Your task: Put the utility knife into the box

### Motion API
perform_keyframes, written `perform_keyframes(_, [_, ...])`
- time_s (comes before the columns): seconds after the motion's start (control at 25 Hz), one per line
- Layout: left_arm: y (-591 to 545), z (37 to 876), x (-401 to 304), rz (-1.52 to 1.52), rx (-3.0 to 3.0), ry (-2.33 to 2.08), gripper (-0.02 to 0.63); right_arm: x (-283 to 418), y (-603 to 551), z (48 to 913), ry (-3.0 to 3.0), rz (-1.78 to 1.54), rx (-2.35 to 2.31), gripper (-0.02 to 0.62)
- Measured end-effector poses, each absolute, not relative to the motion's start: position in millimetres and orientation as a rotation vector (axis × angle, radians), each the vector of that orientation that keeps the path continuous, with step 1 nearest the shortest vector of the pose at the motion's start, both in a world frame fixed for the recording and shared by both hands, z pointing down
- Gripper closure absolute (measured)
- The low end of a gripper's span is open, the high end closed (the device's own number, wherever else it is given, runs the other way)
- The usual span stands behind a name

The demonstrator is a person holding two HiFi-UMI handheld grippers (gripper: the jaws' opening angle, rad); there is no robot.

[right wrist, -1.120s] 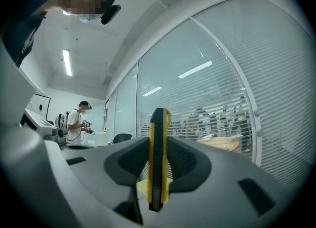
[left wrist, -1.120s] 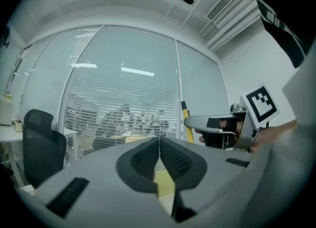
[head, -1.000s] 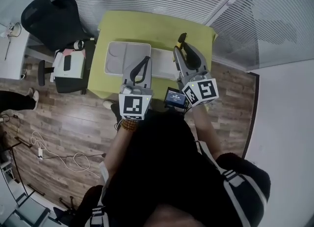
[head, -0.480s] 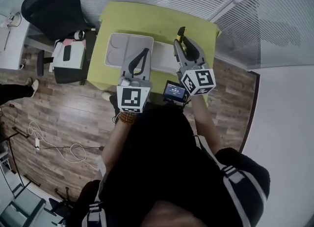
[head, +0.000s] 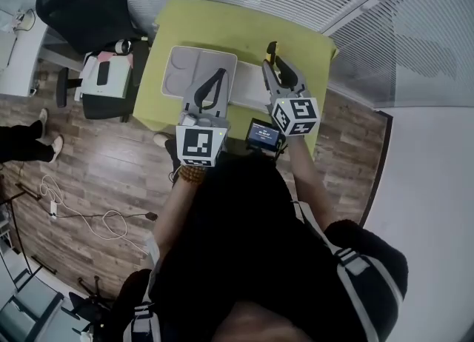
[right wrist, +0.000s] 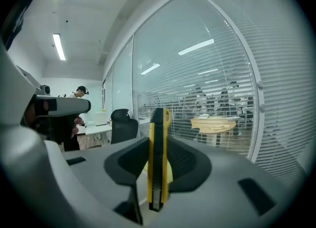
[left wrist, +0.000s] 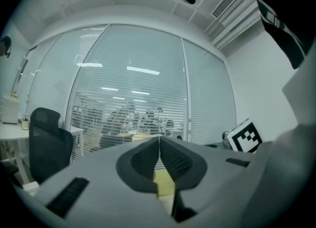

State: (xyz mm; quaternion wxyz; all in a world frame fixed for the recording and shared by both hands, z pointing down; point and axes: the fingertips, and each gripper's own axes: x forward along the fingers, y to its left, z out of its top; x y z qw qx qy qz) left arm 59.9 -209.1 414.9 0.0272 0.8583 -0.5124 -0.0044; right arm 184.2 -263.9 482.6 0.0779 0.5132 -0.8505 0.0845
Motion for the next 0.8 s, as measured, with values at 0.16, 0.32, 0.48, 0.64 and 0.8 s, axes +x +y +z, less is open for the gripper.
perform_keyframes(0.16, [-211,416,56,-0.013,2.642,-1.595,0.591,181,-268,498,-2.516,0.251,1.509,0.485])
perform_keyframes(0.32, [-214,417,52,-0.012,2.629,-1.602,0.591,178,-273,517,-2.456,0.209,1.463,0.485])
perform_keyframes(0.48, [-218,417,47,-0.010,2.627,-1.610,0.591,175,-280,535,-2.433,0.227,1.430,0.485])
perform_keyframes(0.64, [-221,415,43,-0.004,2.632,-1.621,0.591,175,-285,555,-2.399,0.249,1.397,0.485])
perform_keyframes(0.8, [-223,412,38,-0.004,2.629,-1.638,0.591,175,-287,572,-2.374,0.277,1.372,0.485])
